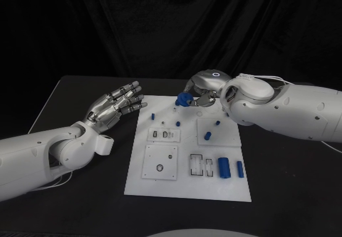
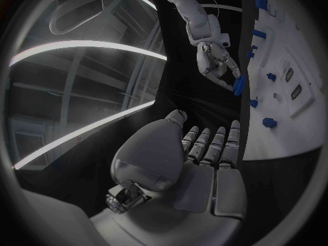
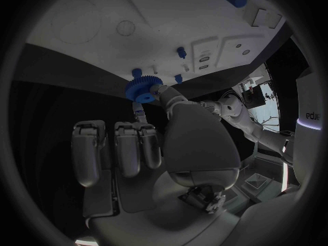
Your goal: Assemble the parts on the task board
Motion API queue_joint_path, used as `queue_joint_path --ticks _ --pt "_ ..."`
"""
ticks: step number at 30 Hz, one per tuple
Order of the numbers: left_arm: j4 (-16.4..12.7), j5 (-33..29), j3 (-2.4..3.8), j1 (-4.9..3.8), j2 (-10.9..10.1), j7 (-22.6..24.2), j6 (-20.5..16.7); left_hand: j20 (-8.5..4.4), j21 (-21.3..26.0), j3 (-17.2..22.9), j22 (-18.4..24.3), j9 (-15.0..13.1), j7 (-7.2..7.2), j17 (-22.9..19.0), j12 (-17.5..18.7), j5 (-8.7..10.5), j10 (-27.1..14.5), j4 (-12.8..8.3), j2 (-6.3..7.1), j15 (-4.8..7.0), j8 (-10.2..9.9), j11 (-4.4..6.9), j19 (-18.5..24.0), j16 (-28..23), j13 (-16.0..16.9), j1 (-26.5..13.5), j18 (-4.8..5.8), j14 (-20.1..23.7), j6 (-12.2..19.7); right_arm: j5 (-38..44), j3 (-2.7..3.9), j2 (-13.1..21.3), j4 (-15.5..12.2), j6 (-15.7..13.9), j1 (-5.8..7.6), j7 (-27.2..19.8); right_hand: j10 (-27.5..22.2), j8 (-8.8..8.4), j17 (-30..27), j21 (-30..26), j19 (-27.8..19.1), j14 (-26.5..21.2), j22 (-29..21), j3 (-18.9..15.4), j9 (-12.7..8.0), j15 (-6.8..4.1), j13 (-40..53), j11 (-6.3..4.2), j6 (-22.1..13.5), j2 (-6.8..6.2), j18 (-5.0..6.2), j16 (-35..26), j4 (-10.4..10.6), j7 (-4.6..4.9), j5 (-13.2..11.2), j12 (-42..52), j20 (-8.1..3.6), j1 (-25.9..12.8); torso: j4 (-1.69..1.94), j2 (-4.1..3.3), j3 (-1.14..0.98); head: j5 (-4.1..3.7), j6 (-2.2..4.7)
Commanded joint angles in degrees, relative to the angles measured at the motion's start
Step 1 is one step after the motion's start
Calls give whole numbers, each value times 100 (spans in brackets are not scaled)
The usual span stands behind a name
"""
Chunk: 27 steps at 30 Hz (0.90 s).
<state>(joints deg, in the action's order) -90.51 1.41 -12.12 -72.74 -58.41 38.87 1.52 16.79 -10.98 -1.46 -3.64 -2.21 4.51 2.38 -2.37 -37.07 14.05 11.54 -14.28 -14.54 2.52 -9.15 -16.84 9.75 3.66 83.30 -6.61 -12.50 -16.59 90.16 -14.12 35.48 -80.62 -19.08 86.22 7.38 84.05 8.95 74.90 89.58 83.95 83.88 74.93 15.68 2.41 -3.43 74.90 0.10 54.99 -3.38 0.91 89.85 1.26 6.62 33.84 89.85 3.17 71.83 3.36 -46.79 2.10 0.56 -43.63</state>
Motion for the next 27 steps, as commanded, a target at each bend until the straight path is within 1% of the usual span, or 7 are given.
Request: queue_joint_path --ticks 1,6,10,11,21,25,27 --pt "-16 10 3 10 -15 951 67 -5 -22 25 -8 4 17 6 27 -21 1 2 -11 -31 -35 -35 -51 27 7 -36 66 -4 -4 31 4 -101 87 93 -68 -94 595 811 1510 19 583 612 1486 31 2509 45 1510 36 165 9 -81 15 -11 -216 -29 15 24 -55 5 -2 -3 -13 -12" --pt "-18 10 3 10 -33 946 52 -5 -22 25 -8 4 17 6 27 -21 1 2 -11 -31 -35 -35 -51 27 7 -36 66 -4 -4 33 4 -325 266 173 -175 -129 595 801 1510 14 578 612 1482 38 2532 45 1510 37 136 14 -79 15 -14 -212 -101 15 24 -66 13 -9 -6 -2 -15" --pt "-22 10 3 10 -22 944 56 -5 -24 42 -9 2 20 7 22 -20 21 -3 -3 -34 -33 -36 -54 36 13 -43 71 -10 -15 119 5 -449 382 219 -245 -128 595 776 1510 13 577 612 1481 43 2542 48 1510 45 93 16 -79 15 -11 -200 -157 15 25 -84 10 -3 -2 5 -24" --pt "-23 10 3 10 -19 943 57 -5 -24 42 -9 2 20 7 22 -20 21 -3 -3 -34 -33 -36 -54 36 13 -43 71 -10 -15 133 5 -465 397 223 -255 -129 595 764 1510 9 573 612 1477 45 2545 52 1510 49 75 17 -77 15 -8 -194 -186 15 27 -93 17 -5 -1 2 -27" --pt "-43 10 3 10 -22 939 60 -5 -24 47 -9 2 20 7 22 -20 21 -4 -1 -35 -32 -37 -54 36 13 -45 72 -10 -16 191 6 -533 464 272 -300 -94 595 684 1510 -4 562 612 1466 66 2537 77 1510 85 -21 22 -72 15 -4 -152 -250 15 44 -122 8 -2 -1 2 -54" --pt "-66 10 3 10 -32 933 63 -6 -24 54 -8 0 24 7 21 -20 23 -6 2 -36 -30 -38 -53 39 14 -48 74 -11 -27 195 6 -540 472 339 -302 -48 595 562 1510 -14 552 612 1458 99 2490 115 1510 128 -146 21 -68 15 0 -100 -307 15 76 -148 2 -4 -4 5 -59" --pt "-71 10 3 10 -35 929 65 -6 -24 54 -8 0 24 7 21 -20 23 -6 2 -36 -30 -38 -53 39 14 -48 74 -11 -27 196 6 -546 477 416 -303 -13 595 422 1510 -31 537 612 1444 131 2415 136 1510 149 -294 18 -61 15 4 -58 -390 15 99 -165 -1 -3 -5 1 -59"
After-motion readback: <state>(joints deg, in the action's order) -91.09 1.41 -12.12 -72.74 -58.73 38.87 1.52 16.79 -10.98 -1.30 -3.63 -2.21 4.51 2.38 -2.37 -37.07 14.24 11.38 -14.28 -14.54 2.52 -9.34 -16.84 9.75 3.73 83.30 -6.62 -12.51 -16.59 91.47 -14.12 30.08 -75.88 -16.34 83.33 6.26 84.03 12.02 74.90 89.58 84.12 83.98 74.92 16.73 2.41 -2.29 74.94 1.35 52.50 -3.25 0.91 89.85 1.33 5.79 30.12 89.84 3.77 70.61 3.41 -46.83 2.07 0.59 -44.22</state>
